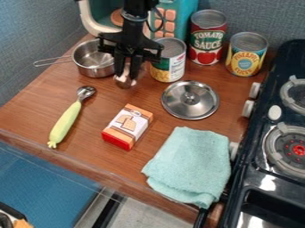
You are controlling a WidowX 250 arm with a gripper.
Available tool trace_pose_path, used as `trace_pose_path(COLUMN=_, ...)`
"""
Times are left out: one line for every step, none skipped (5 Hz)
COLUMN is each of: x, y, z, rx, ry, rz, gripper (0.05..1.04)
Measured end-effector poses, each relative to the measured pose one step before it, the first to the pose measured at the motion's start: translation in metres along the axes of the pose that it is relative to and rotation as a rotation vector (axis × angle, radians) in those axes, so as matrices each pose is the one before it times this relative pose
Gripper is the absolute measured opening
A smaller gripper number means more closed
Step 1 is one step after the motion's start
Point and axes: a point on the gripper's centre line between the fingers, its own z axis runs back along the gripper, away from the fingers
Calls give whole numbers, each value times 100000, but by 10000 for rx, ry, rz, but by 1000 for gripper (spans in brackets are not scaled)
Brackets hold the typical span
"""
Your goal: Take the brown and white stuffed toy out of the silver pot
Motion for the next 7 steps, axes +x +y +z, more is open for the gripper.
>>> trace_pose_path(x=-486, y=-86, z=-1075, rx=159, ry=403, rz=153, gripper=255)
trace_pose_path(x=-499, y=-23, z=-754, rx=116, ry=395, rz=62, gripper=330)
trace_pose_path(x=-106, y=60, z=101, rx=36, ry=103, rz=78, gripper=632)
trace_pose_path(x=0, y=225, z=434, rx=63, ry=-58, rz=84, gripper=912)
trace_pose_path(x=666, y=430, z=3925, rx=131, ry=-922, rz=402, gripper=1007)
trace_pose_path(x=-132, y=-413, z=1781, rx=-150, ry=-297, rz=-57, gripper=1001)
trace_pose_path(x=-389, y=-503, z=454, rx=-185, ry=209, rz=-469, gripper=1000)
